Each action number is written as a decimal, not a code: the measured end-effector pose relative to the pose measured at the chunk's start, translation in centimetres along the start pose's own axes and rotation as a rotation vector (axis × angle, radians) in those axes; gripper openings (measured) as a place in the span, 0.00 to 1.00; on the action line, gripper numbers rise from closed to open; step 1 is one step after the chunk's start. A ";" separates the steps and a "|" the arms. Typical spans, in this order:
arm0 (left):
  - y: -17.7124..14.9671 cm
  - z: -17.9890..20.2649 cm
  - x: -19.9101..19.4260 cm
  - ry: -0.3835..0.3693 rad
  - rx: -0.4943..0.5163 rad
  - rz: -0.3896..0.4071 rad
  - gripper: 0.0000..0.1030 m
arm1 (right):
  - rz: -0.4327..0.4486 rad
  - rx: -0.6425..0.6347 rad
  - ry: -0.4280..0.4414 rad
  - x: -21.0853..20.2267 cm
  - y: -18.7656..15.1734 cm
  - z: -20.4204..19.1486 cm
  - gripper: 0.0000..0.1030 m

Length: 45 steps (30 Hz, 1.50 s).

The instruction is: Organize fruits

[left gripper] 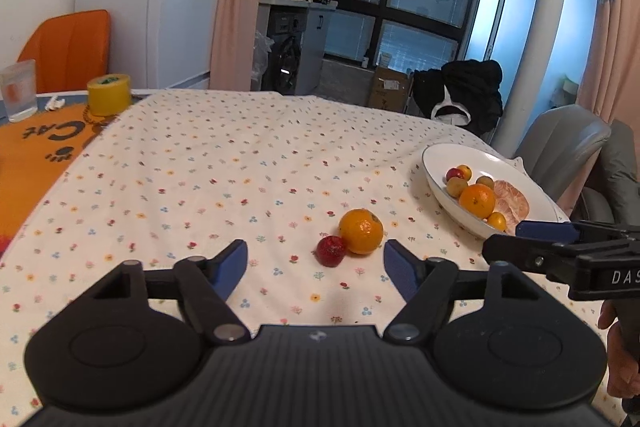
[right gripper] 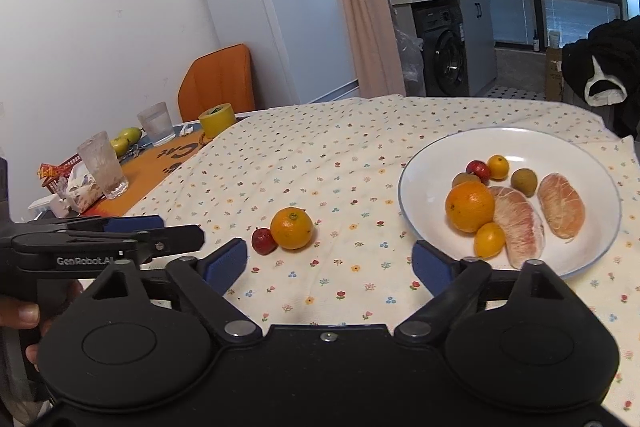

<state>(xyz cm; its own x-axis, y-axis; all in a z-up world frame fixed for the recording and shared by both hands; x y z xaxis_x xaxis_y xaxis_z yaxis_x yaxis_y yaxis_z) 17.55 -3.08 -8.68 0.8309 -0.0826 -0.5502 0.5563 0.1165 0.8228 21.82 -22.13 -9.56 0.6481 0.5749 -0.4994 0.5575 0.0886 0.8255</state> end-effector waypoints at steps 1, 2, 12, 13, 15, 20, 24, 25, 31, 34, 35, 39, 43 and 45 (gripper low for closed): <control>0.0 0.1 0.3 -0.003 0.001 -0.003 0.66 | -0.003 0.005 0.004 0.2 0.0 0.1 0.84; 0.0 0.1 0.5 -0.005 -0.001 -0.005 0.65 | -0.005 0.008 0.008 0.3 -0.1 0.1 0.82; -0.4 0.4 3.4 -0.014 0.007 -0.053 0.48 | -0.038 0.049 0.028 1.8 0.1 0.3 0.72; -0.4 0.4 3.7 -0.021 0.006 -0.059 0.45 | -0.037 0.050 0.036 1.8 0.2 0.3 0.71; -0.4 0.5 4.1 -0.025 0.008 -0.066 0.45 | -0.040 0.046 0.039 2.1 0.2 0.2 0.71; -0.5 0.8 5.2 -0.031 0.019 -0.082 0.40 | -0.063 0.027 0.014 3.0 0.2 0.4 0.69; -0.6 0.7 6.1 -0.029 0.016 -0.099 0.36 | -0.084 0.020 0.005 3.6 0.1 0.5 0.66; -0.6 0.6 6.3 -0.028 0.014 -0.102 0.36 | -0.089 0.023 0.012 3.8 0.1 0.5 0.64; -0.8 0.9 6.9 -0.057 0.004 -0.099 0.36 | -0.109 0.008 0.034 4.9 0.3 0.0 0.63; -0.7 0.9 7.2 -0.053 0.012 -0.095 0.29 | -0.111 0.006 0.044 5.4 0.5 -0.2 0.63; -0.7 0.9 7.2 -0.054 0.012 -0.096 0.23 | -0.111 0.008 0.048 5.6 0.5 -0.3 0.63; -0.5 0.5 7.1 -0.065 0.002 -0.106 0.21 | -0.117 0.004 0.057 6.3 0.8 -0.7 0.63; -0.2 -0.1 6.5 -0.054 0.009 -0.095 0.21 | -0.123 -0.002 0.072 7.1 1.2 -1.1 0.63; -0.1 -0.7 6.2 -0.049 -0.005 -0.093 0.21 | -0.128 -0.014 0.077 7.5 1.3 -1.5 0.63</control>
<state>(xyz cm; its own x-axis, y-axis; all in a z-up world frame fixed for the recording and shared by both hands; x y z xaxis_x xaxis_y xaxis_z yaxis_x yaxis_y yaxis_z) 22.68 -2.93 -12.28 0.7743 -0.1421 -0.6167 0.6315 0.1114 0.7673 26.59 -16.47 -11.79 0.5300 0.6187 -0.5799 0.6255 0.1765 0.7600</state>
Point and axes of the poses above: each gripper's, at about its wrist camera, not at the fingertips, and x roughly the way its jaws point, z to its right, y to its top, the point moved 6 cm from there along x, roughly the way its jaws point, and after that the axes turned 1 degree about x, right-handed, at the moved point
